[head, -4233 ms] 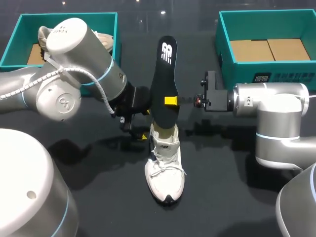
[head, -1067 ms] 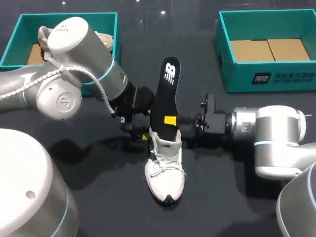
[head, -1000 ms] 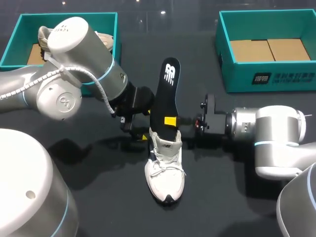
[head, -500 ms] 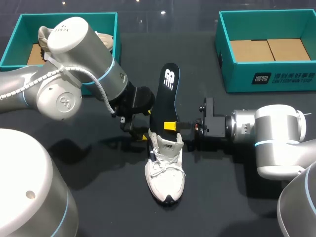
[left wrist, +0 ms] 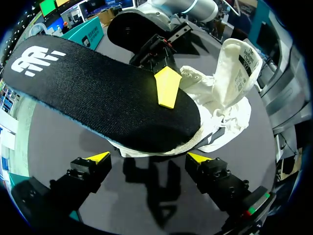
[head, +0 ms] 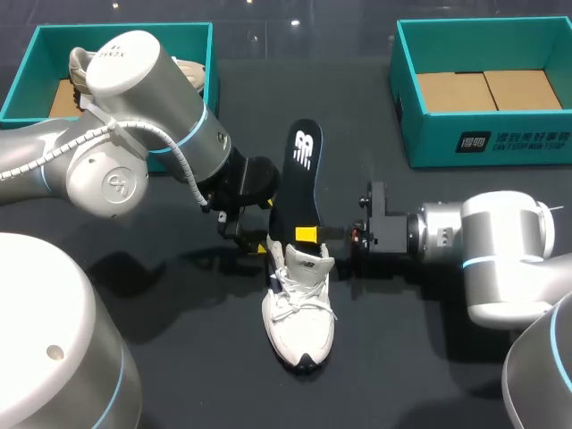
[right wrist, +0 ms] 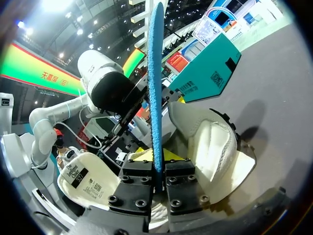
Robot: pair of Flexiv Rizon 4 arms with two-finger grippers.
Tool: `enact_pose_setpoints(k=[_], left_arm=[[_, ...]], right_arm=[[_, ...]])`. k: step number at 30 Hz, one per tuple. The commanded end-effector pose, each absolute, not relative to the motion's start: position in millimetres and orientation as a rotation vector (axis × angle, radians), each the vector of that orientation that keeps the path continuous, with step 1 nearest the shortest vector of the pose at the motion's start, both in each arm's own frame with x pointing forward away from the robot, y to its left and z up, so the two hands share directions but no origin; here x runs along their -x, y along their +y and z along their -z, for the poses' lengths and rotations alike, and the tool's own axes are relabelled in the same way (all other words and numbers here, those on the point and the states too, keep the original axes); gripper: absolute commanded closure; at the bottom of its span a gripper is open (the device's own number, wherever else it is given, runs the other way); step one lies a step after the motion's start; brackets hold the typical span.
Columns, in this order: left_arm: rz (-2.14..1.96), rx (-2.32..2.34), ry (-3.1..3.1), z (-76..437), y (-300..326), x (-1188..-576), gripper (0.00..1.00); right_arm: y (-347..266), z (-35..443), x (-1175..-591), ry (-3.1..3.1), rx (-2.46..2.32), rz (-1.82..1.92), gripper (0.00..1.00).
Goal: Take the shoe out of the shoebox, open the shoe tongue, remove and reinsert the insole, then place the shoe into the shoebox
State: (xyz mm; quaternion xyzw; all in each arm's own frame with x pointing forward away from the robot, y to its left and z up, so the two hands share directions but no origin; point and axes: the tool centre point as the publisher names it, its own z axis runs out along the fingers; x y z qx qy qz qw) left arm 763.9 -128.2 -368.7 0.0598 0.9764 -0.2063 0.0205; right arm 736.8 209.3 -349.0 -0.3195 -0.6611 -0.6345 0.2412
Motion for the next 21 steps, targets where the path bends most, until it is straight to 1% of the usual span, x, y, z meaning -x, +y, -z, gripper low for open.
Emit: enact_pose_setpoints(k=[1, 4, 8, 16, 17, 19, 21], left_arm=[[0.638, -0.187, 3.028, 369.1, -128.4, -763.7, 0.00], [0.638, -0.187, 3.028, 369.1, -128.4, -763.7, 0.00], [0.638, -0.187, 3.028, 369.1, -128.4, -763.7, 0.00], [0.638, -0.187, 3.028, 369.1, -128.4, -763.7, 0.00], [0.638, -0.187, 3.028, 369.1, -128.4, -763.7, 0.00], [0.638, -0.187, 3.028, 369.1, -128.4, -763.7, 0.00], [0.638, -0.187, 3.028, 369.1, -128.4, -763.7, 0.00]], right_arm=[[213.0, 354.9, -731.1, -1.818, 0.861, 1.719, 0.93], [214.4, 352.9, -732.9, -1.827, 0.848, 1.708, 0.90], [216.1, 351.2, -735.1, -1.838, 0.836, 1.694, 0.81], [217.3, 347.7, -737.8, -1.854, 0.828, 1.679, 0.76], [217.6, 347.0, -738.0, -1.857, 0.827, 1.679, 0.75], [217.4, 346.6, -738.2, -1.861, 0.825, 1.681, 0.68], [217.3, 345.6, -738.8, -1.864, 0.820, 1.685, 0.68]])
